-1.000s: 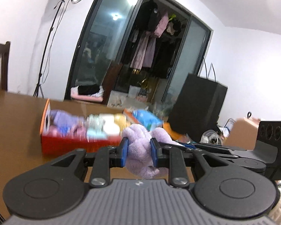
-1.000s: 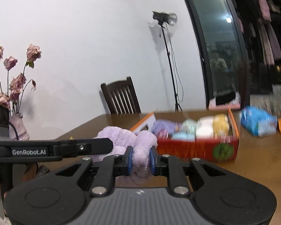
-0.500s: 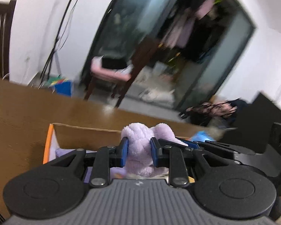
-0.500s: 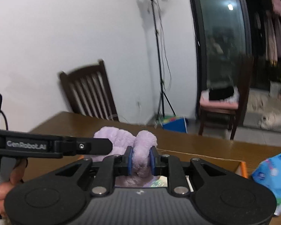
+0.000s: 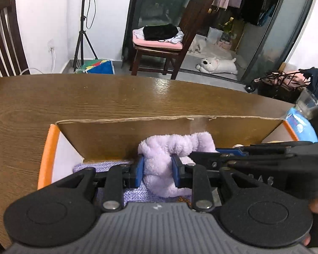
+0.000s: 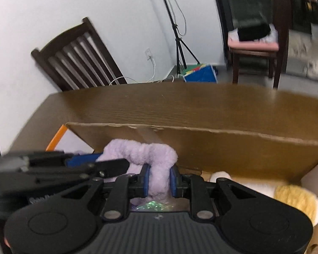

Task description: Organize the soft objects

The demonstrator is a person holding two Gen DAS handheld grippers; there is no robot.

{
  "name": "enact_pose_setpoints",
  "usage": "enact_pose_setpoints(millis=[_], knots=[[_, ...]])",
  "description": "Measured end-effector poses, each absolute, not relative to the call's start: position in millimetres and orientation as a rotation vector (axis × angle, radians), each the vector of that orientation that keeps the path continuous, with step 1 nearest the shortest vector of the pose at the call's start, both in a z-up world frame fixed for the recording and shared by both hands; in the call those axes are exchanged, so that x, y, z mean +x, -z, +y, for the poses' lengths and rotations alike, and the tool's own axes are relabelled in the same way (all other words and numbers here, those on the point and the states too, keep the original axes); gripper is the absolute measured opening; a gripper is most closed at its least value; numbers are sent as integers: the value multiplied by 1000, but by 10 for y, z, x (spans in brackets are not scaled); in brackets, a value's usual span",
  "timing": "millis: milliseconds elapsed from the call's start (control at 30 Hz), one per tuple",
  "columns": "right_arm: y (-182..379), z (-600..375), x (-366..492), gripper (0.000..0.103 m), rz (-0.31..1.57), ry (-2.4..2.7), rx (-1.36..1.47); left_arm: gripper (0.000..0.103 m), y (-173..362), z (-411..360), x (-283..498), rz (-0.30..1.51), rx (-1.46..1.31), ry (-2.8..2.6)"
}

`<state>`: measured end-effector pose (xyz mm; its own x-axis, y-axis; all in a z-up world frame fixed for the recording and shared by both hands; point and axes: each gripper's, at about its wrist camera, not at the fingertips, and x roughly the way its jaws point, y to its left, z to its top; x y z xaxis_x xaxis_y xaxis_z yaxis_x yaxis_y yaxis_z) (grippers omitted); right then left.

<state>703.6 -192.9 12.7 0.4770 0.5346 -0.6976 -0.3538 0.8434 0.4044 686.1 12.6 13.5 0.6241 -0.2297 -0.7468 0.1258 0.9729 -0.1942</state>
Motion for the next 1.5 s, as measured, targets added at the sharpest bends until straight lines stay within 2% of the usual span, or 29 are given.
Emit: enact_pose_setpoints(millis=[100,167,200,233,267,300,333,400,567,667,800,967,1100,1267,1500], knots=[[-117,-1922,7018,17,919,-532,214,27,-152,123,6831,873,-135,217],[-175,-1911,6965,22,912,-520,194,32,-187,145,6819,871,-132,219],[-225,-1937,6931,24,912,-501,188,38,-234,164,6778,867,-136,212],[-278,-1951,6902,29,905,-481,181,47,-296,184,6722,858,-137,195],[-343,-1979,6847,34,893,-457,171,52,-354,184,6689,850,-129,180],[-423,-2008,6775,46,877,-425,156,57,-439,194,6621,841,-114,172],[-497,-2027,6720,56,862,-415,145,57,-505,197,6578,835,-102,171],[-675,-2104,6574,56,834,-401,129,57,-697,190,6425,829,-62,155],[-1256,-2374,6092,60,775,-360,69,68,-1298,228,5815,741,-35,169],[-1557,-2513,5737,67,730,-335,-21,70,-1591,248,5427,690,-11,165],[-1788,-2764,5173,81,632,-317,-68,79,-1763,299,4911,635,-13,158],[-1863,-2951,4679,84,559,-298,-39,84,-1856,311,4439,572,-20,121],[-1792,-2987,4161,86,438,-277,-28,91,-1840,331,3904,448,-48,90],[-1544,-3008,3481,88,355,-273,-2,95,-1543,273,3108,327,-36,57],[-1167,-2996,2573,88,281,-255,18,103,-1050,132,2180,251,4,52]])
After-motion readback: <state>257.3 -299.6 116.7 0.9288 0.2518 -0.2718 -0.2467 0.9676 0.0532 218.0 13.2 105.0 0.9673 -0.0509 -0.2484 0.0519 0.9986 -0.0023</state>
